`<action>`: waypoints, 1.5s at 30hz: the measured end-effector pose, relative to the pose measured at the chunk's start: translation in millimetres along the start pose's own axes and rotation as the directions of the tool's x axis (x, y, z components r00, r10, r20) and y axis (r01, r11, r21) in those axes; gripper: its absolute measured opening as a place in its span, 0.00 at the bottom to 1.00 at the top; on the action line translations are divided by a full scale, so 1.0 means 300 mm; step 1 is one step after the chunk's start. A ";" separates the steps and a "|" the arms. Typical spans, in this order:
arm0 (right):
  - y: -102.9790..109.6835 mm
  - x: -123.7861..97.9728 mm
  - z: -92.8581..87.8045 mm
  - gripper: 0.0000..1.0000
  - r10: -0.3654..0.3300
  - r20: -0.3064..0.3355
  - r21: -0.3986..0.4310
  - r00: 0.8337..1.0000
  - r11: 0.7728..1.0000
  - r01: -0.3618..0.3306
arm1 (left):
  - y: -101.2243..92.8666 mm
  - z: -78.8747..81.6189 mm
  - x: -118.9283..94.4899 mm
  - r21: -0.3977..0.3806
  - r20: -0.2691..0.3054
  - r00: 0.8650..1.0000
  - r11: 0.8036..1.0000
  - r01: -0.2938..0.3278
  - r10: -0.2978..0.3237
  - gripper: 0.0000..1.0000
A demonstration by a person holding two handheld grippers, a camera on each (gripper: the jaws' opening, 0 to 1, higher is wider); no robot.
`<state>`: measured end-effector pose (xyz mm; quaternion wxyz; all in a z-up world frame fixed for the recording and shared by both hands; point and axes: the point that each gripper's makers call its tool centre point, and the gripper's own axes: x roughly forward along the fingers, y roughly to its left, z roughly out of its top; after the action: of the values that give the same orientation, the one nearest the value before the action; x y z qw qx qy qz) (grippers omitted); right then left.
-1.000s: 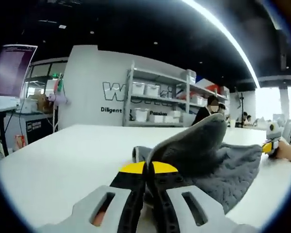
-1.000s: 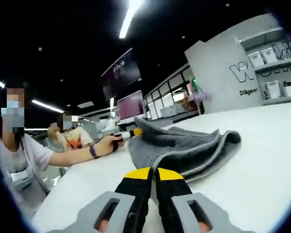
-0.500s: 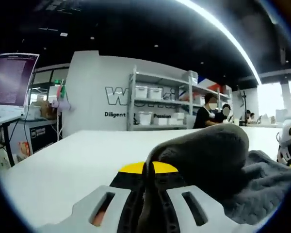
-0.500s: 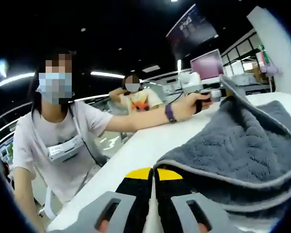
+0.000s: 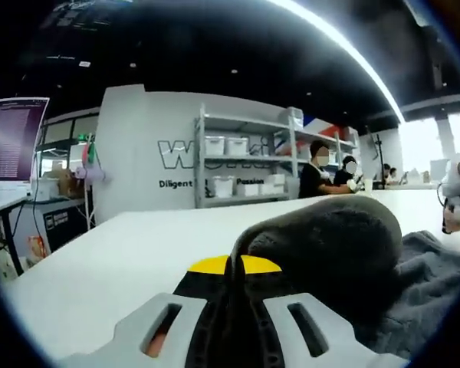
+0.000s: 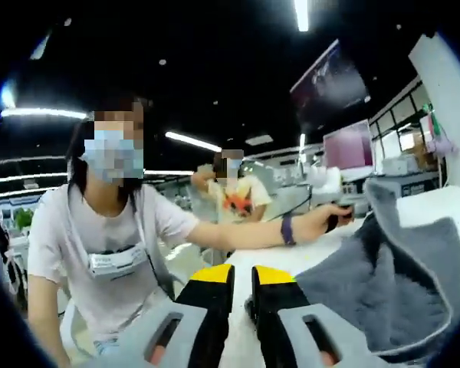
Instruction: Fold the towel on the table until its edges align and the towel forms a compact rectangular stack.
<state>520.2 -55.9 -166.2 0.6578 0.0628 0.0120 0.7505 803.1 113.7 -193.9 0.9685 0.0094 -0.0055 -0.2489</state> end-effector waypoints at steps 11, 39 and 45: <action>-0.395 -0.288 -0.039 0.20 -0.675 -0.046 0.023 0.737 0.737 0.676 | -0.003 -0.007 0.002 0.016 -0.007 1.000 1.000 0.000 0.000 0.03; -0.454 -0.396 -0.186 0.00 -0.771 -0.254 0.120 0.584 0.574 0.810 | -0.005 -0.008 -0.001 0.018 -0.010 1.000 1.000 0.000 0.000 0.03; -0.429 -0.396 -0.139 0.00 -0.769 -0.203 0.164 0.606 0.583 0.796 | -0.006 -0.007 -0.001 0.021 -0.008 1.000 1.000 0.003 -0.003 0.03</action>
<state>657.5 -153.4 -229.8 0.9066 0.0880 0.1644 0.3787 802.1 112.2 -196.0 0.9680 0.0205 -0.0042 -0.2501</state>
